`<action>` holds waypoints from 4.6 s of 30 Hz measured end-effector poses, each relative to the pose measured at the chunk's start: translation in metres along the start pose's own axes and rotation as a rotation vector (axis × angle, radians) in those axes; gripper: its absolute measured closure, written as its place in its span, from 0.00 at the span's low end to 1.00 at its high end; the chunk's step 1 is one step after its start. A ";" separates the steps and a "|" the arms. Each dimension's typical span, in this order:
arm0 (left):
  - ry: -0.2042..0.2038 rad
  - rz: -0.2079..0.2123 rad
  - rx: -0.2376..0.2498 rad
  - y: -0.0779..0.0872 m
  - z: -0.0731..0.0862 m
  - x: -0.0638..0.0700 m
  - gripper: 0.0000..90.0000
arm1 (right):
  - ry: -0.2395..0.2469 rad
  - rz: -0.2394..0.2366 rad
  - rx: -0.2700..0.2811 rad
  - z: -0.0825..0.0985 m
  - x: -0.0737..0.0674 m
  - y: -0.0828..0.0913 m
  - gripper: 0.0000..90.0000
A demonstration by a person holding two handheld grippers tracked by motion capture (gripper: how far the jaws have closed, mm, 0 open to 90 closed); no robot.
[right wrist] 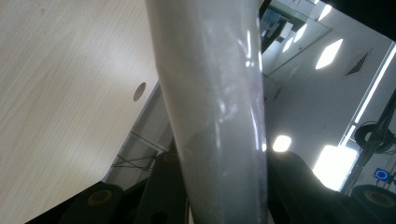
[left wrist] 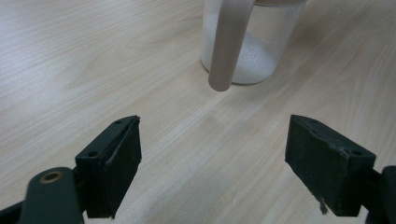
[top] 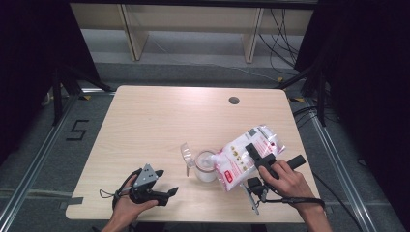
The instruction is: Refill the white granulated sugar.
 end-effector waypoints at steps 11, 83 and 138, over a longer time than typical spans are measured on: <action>0.004 0.000 0.001 0.000 0.000 0.000 0.20 | 0.000 -0.001 0.000 0.000 0.000 0.000 0.85; -0.011 0.005 0.004 0.000 -0.001 -0.001 0.20 | -0.230 -0.005 -0.123 0.003 -0.015 0.010 0.86; -0.002 0.001 0.005 0.000 -0.001 0.000 0.20 | -0.213 -0.009 -0.108 0.006 -0.011 0.012 0.87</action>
Point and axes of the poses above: each handheld gripper's, and its own axes: y roughly backward along the jaws, z roughly out of its underside, x roughly to its right, the point moved 4 cm from there along -y, roughly forward along the jaws
